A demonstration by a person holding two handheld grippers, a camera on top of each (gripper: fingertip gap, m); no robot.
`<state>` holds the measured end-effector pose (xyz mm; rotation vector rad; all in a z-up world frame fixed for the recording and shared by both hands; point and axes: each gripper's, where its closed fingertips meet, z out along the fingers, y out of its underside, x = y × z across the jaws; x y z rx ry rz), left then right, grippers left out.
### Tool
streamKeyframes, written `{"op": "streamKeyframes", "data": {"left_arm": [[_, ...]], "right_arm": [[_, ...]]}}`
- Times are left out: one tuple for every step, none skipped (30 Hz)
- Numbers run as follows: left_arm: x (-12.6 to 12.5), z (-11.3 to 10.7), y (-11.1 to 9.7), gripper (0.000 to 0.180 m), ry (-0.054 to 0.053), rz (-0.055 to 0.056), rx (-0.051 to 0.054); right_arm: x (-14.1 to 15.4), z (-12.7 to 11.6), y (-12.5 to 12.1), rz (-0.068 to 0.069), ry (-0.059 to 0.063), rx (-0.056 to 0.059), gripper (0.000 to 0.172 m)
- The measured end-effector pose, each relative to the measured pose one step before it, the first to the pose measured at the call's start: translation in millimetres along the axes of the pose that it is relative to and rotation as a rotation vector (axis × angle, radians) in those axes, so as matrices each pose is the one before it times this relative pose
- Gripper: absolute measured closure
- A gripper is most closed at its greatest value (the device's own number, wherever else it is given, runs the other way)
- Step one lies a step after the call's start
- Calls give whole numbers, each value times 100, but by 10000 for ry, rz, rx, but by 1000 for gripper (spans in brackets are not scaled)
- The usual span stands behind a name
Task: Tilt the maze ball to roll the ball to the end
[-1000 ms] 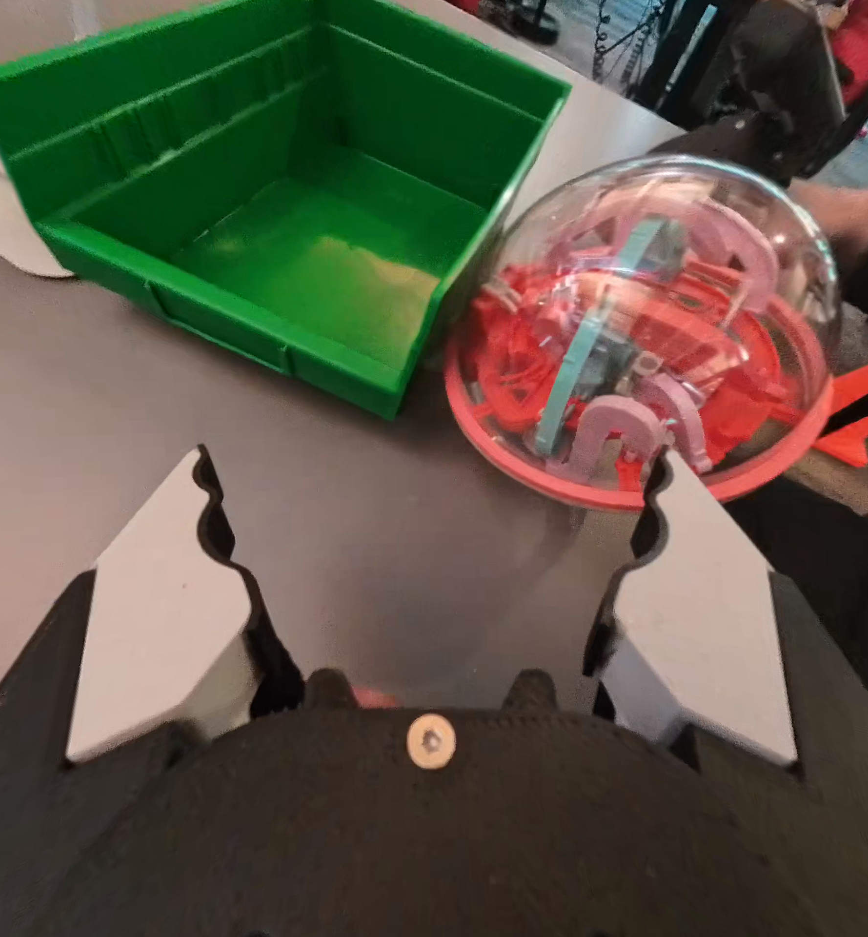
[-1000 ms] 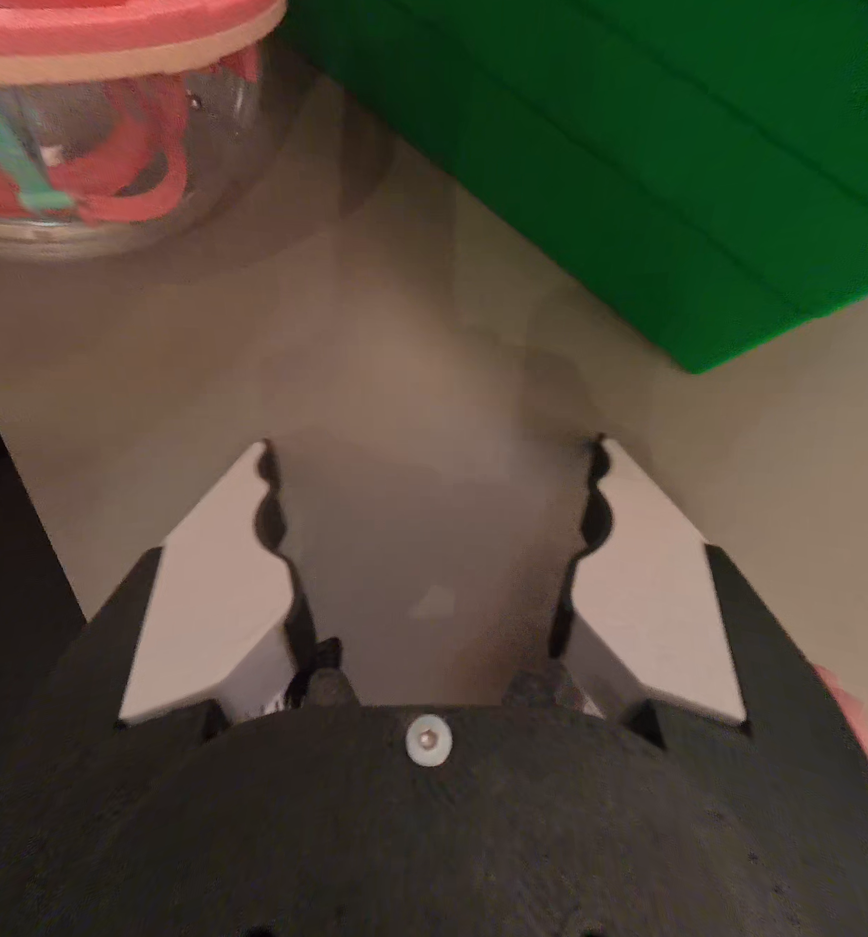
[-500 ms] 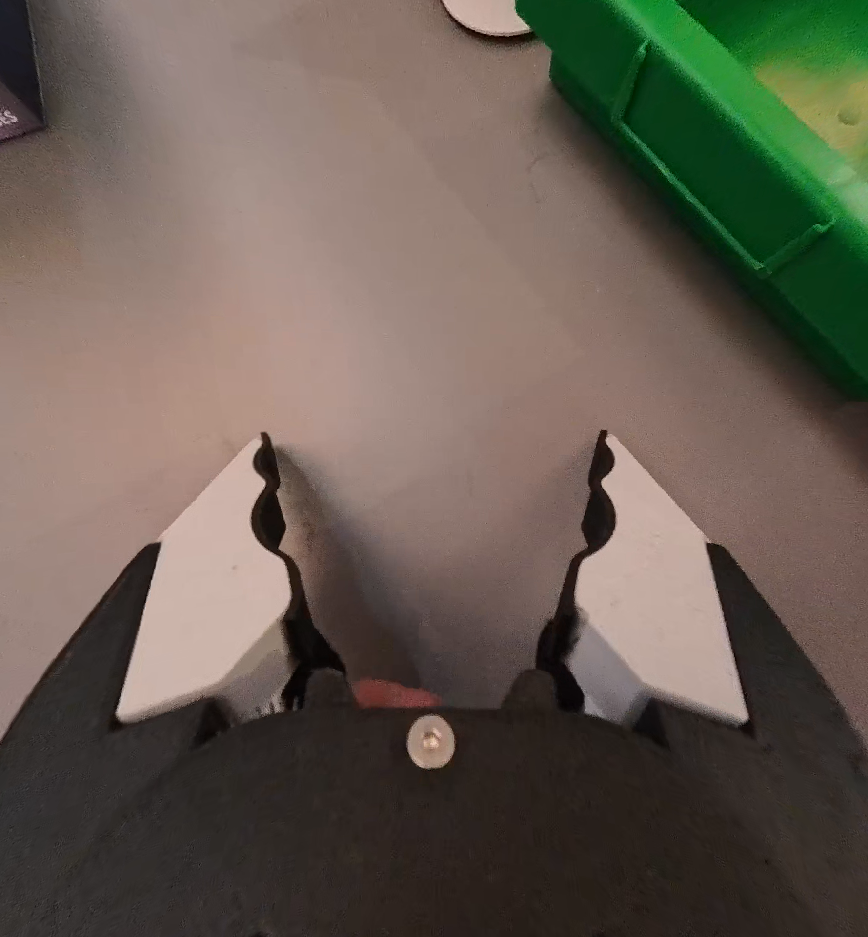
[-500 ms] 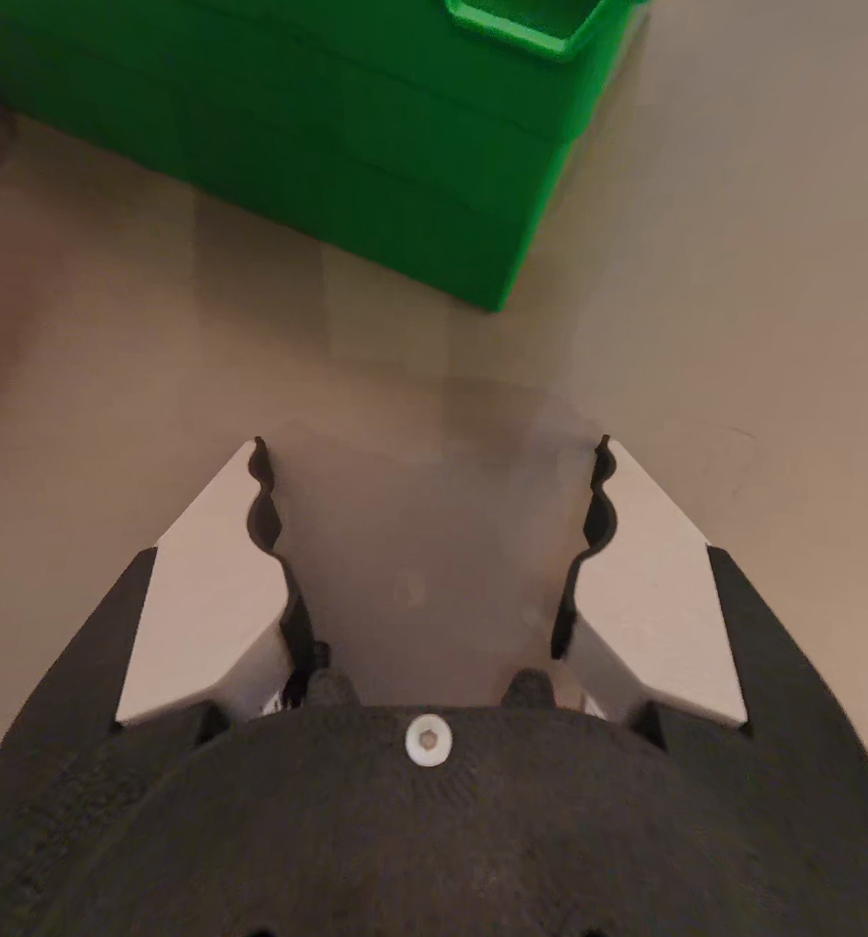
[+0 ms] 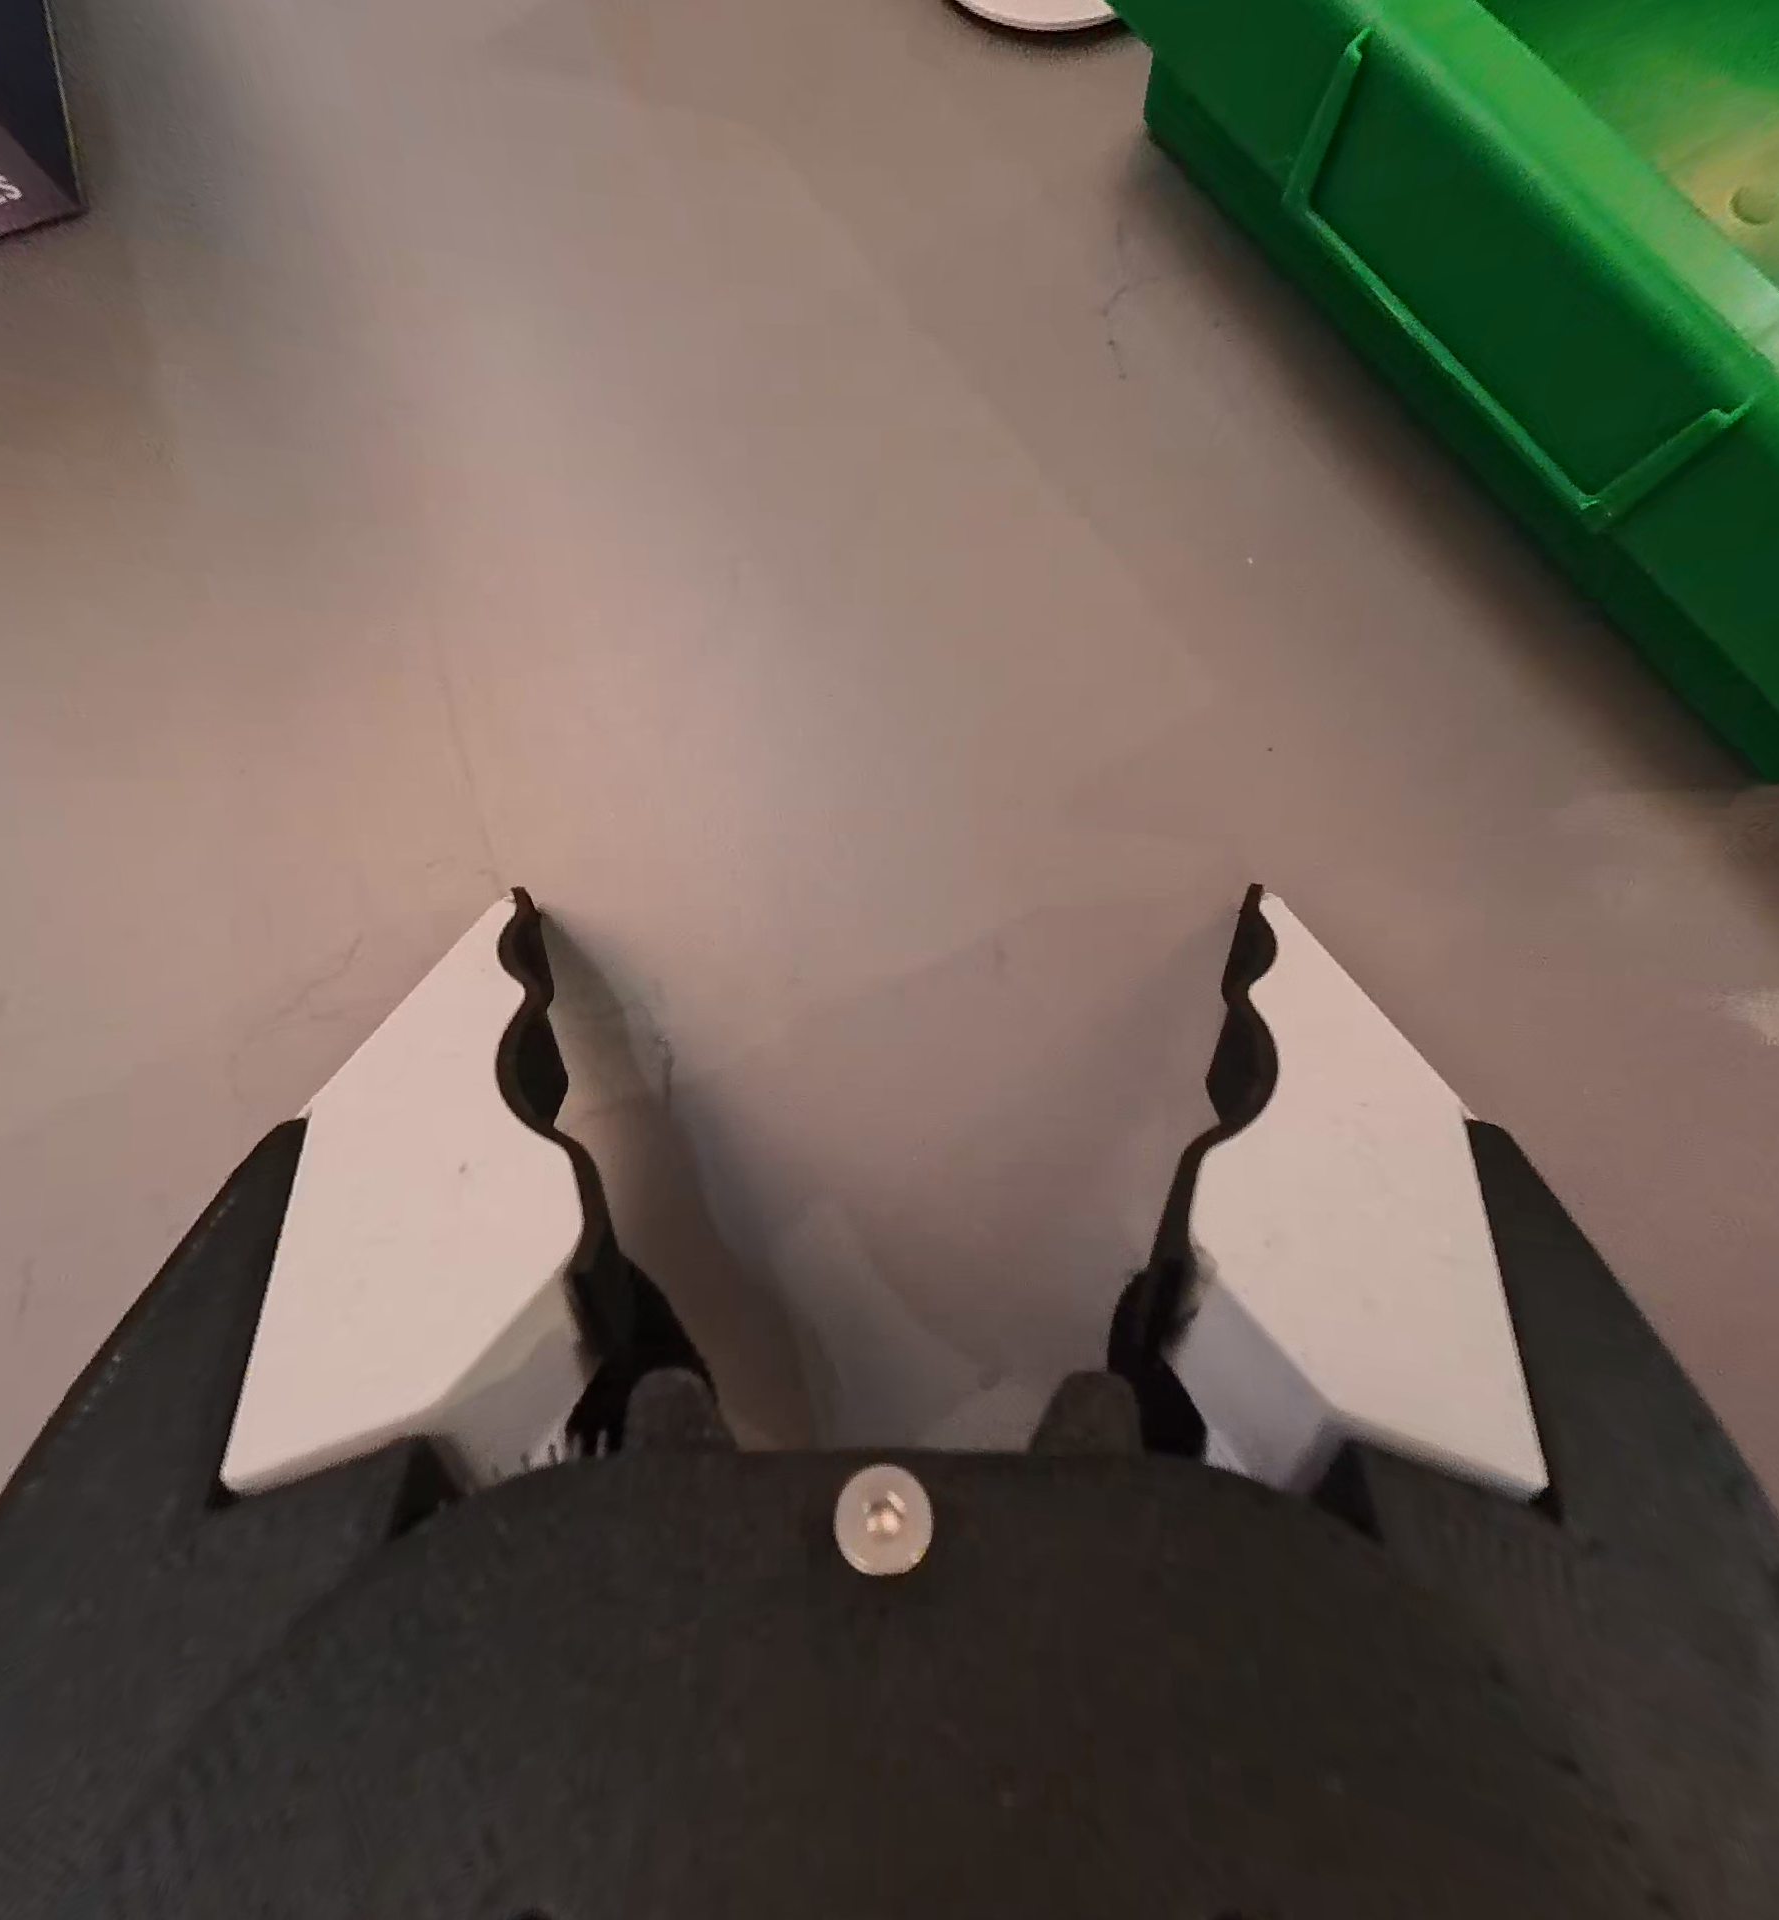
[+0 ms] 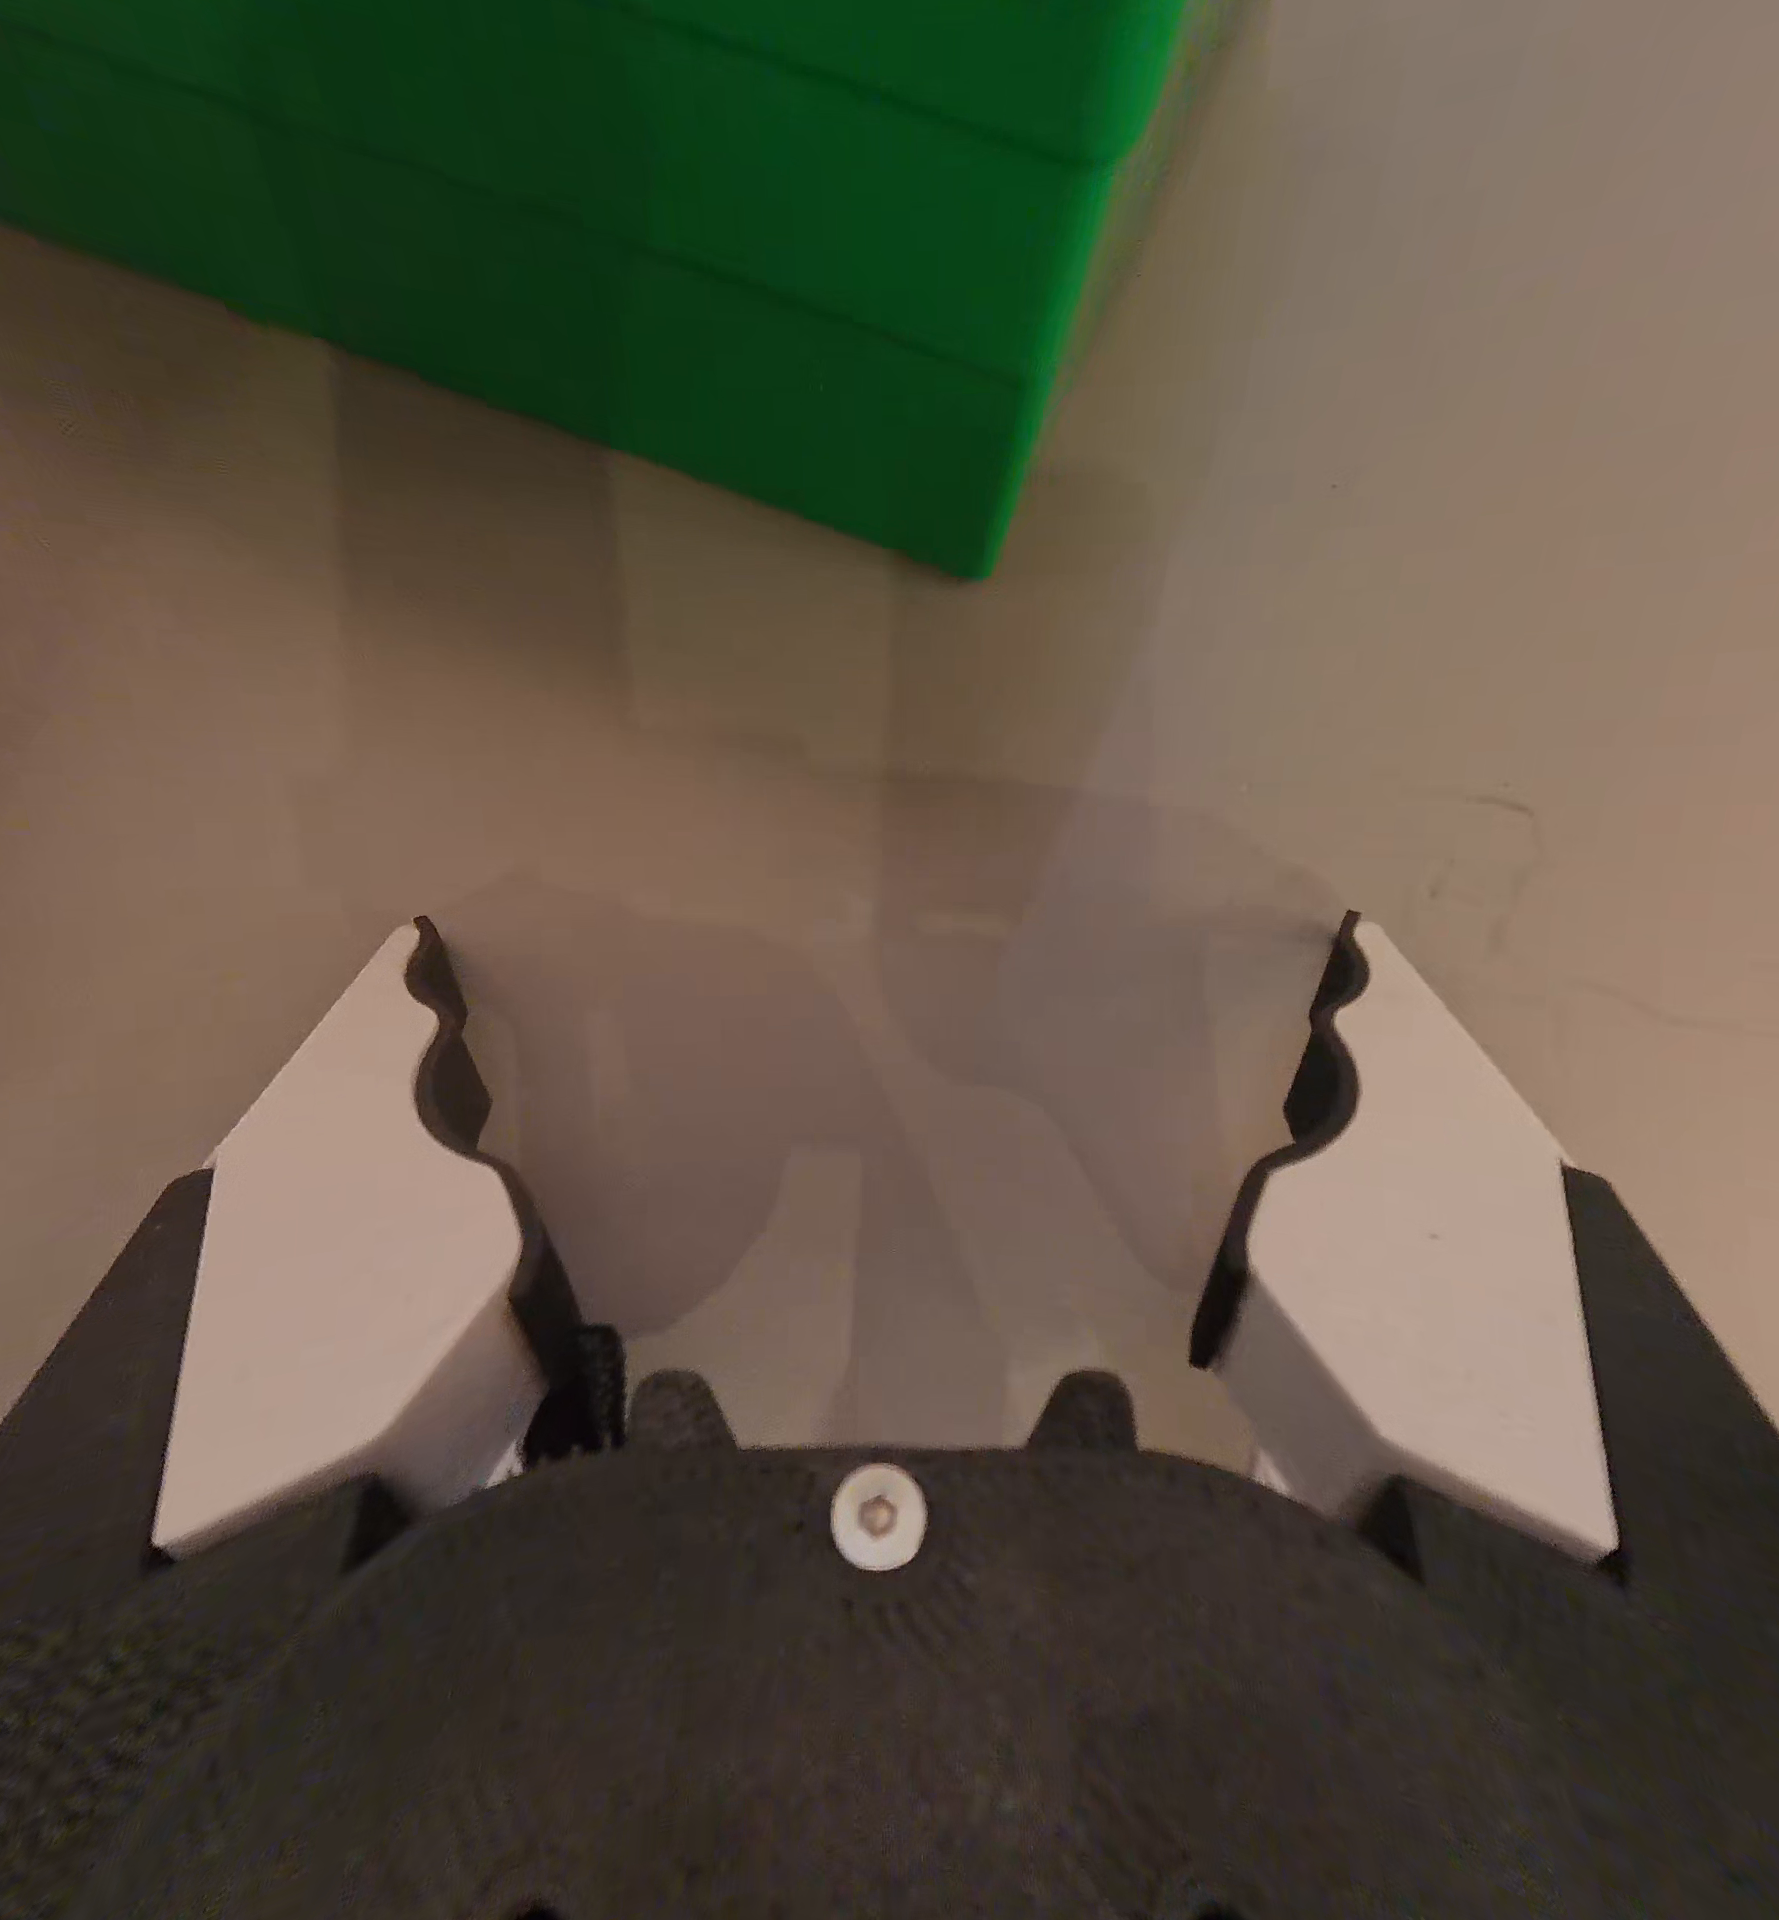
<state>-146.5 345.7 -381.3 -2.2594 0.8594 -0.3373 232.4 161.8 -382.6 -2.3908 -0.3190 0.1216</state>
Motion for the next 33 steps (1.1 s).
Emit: {"op": "streamKeyframes", "data": {"left_arm": [[-7,-69,28,55,-1,2,2],[-34,64,-10,55,-1,-1,0],[-1,7,8,55,0,0,-1],[-13,34,-7,55,0,1,0],[17,-16,-11,55,3,1,-2],[-70,57,14,55,-1,0,-2],[-15,18,-6,55,-1,1,1],[-2,9,4,55,-1,1,2],[3,-65,25,55,0,0,1],[-44,-5,-10,55,0,1,1],[-16,1,-2,55,-2,-1,1],[15,-12,-2,55,15,18,0],[264,14,-78,54,23,30,-17],[73,131,-76,52,9,10,-33],[-1,76,-30,50,-9,-20,-13],[-38,20,17,50,-3,-14,8],[-18,20,-14,49,-4,1,-13],[-51,46,-8,47,12,10,-20],[-70,73,-13,46,22,29,-11],[-5,-32,21,45,-4,7,-1],[-35,-68,36,45,24,4,-8],[-43,-27,13,45,16,21,3],[-16,5,4,44,15,23,-14],[16,-2,7,42,16,40,-8],[23,-11,12,42,10,6,-1],[-4,29,2,42,5,-2,-7],[11,-4,-14,42,-1,2,5],[17,-19,7,42,1,18,-2],[-16,2,6,41,8,0,-12],[-25,-2,0,41,8,2,3],[0,16,-19,41,9,8,2],[64,105,-32,39,27,18,-16],[128,101,2,37,32,48,-38]], "right_arm": [[-8,38,-28,0,0,1,16],[-5,15,-17,0,0,1,16],[-10,1,-1,1,1,-1,16],[4,12,-13,2,0,-1,16],[-26,-3,4,4,-1,-1,16],[-82,62,-70,-61,-69,2,16],[-58,148,-182,-50,-45,5,16],[28,138,-133,38,27,-8,16],[90,37,-47,44,33,-15,16],[55,37,-69,39,43,-28,16],[32,40,-95,112,114,8,16],[-19,6,-24,58,78,28,16],[-30,3,12,22,5,-1,16],[16,38,-28,23,-8,24,16],[32,23,-41,15,15,0,16],[31,-25,0,9,15,-29,16],[2,10,7,4,-5,-4,15],[49,50,-38,-3,-7,-5,15],[70,53,-53,2,0,-35,15],[75,131,-137,57,53,-18,15],[-6,146,-140,89,83,10,15],[-20,119,-102,87,78,-2,15],[-5,71,-42,52,51,13,15],[17,30,1,49,40,-8,15],[-2,48,-34,71,61,-7,15],[33,128,-156,137,123,-6,15],[28,159,-183,157,151,6,15],[-38,98,-80,131,120,-1,15],[-23,68,-69,107,81,12,15],[49,131,-154,160,137,12,15],[89,80,-148,118,105,-3,16],[43,10,-36,30,31,17,16],[18,-28,11,10,13,9,16]]}}
